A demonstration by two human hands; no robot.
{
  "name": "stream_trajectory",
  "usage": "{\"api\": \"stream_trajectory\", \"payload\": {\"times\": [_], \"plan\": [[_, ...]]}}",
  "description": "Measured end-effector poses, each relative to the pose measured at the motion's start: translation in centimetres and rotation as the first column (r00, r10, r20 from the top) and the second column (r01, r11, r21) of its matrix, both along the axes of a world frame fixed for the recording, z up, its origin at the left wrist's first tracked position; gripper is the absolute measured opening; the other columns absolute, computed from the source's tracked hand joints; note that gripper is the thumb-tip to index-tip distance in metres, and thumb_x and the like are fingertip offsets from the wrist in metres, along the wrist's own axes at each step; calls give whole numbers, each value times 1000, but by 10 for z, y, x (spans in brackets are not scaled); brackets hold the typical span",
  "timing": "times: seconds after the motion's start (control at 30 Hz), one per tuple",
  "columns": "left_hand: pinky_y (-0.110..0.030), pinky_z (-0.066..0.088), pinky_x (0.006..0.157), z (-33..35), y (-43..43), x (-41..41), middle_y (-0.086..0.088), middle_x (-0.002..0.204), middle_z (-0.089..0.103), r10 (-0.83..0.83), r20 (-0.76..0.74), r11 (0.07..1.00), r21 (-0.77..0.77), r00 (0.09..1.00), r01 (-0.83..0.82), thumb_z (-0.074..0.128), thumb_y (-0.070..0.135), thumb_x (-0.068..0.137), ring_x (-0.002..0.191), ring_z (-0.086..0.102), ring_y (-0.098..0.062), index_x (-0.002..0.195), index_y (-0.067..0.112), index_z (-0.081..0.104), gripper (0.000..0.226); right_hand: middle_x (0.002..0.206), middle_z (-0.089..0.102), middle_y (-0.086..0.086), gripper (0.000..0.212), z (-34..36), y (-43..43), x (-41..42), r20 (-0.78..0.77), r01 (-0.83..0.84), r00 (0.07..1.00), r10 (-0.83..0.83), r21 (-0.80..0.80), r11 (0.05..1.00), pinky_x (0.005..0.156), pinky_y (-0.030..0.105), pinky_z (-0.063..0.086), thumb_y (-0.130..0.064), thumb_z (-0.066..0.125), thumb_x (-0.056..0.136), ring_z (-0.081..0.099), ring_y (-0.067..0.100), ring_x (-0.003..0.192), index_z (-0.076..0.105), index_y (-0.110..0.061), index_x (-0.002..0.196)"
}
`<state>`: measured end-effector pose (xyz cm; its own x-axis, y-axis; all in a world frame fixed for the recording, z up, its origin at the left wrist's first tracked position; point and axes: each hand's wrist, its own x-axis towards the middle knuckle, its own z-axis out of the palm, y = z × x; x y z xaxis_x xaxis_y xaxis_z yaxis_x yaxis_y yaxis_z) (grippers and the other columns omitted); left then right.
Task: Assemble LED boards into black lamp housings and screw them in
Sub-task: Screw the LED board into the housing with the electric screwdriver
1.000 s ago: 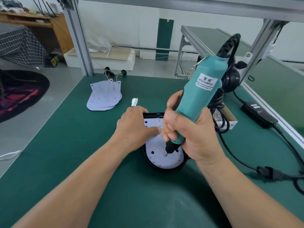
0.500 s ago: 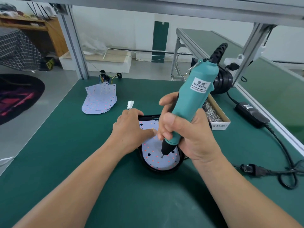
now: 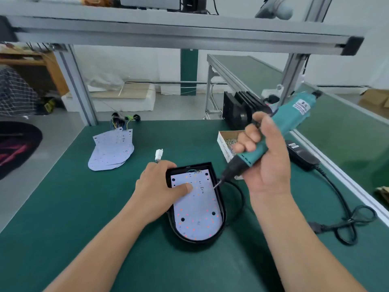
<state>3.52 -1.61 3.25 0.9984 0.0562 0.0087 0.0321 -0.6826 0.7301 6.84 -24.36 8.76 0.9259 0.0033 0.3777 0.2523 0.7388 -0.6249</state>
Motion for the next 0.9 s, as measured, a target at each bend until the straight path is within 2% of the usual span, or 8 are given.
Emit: {"api": "stream_trajectory", "payload": {"times": [0.1,0.17,0.23,0.3,0.4,0.53,0.73,0.9], "plan": [[-21,47,77,-1,2,2,12,95,54,-11,84,997,-70,996,17,76,64,68,81,53,-4,107,26,67,55,71,48,-5,8,-4,-33,19,-144,174,978,-152,156,972,58,23,48,-21,65,101,45,7,57,62,-15,97],[-11,44,80,-2,5,5,16,104,55,5,99,996,-84,995,3,81,56,80,91,56,0,120,26,68,51,71,49,-4,10,-8,-50,28,-227,284,945,-235,215,934,59,24,48,-18,68,99,45,8,57,60,-14,95],[-25,47,96,-3,8,6,10,118,56,49,136,998,-51,990,-42,78,49,90,112,57,-7,132,26,66,50,72,49,-4,11,-13,-66,35,-293,365,912,-287,264,893,60,24,49,-16,70,98,46,9,58,59,-14,95],[-39,47,104,3,6,8,6,123,58,72,233,997,0,970,-74,75,43,94,121,56,-19,131,27,68,41,72,50,-4,12,-16,-78,39,-317,412,894,-318,299,861,60,25,50,-16,72,96,47,9,58,60,-14,93],[-38,49,98,20,-10,14,11,117,64,-5,328,998,64,945,-17,70,34,99,115,59,-15,123,27,73,25,72,50,-4,11,-18,-87,41,-312,431,890,-333,329,840,60,24,49,-16,71,97,47,8,58,61,-14,93],[-37,51,95,45,-51,41,13,108,71,-201,312,972,183,928,149,62,27,102,107,62,-13,113,27,77,18,72,49,-4,11,-19,-89,43,-307,431,891,-336,334,838,59,24,49,-14,67,99,47,8,57,58,-14,93],[-39,53,93,62,-128,96,9,110,77,-517,149,770,511,843,382,60,33,102,111,64,-20,112,31,79,21,72,48,-4,10,-21,-98,45,-302,437,891,-338,376,817,59,24,49,-15,65,100,46,8,58,59,-14,92],[-37,42,82,47,-164,118,0,94,76,-568,-69,536,725,820,432,63,31,94,98,67,-26,93,21,79,19,71,48,-5,8,-23,-105,45,-323,438,891,-319,424,793,57,22,49,-14,63,101,46,8,57,59,-14,94]]}}
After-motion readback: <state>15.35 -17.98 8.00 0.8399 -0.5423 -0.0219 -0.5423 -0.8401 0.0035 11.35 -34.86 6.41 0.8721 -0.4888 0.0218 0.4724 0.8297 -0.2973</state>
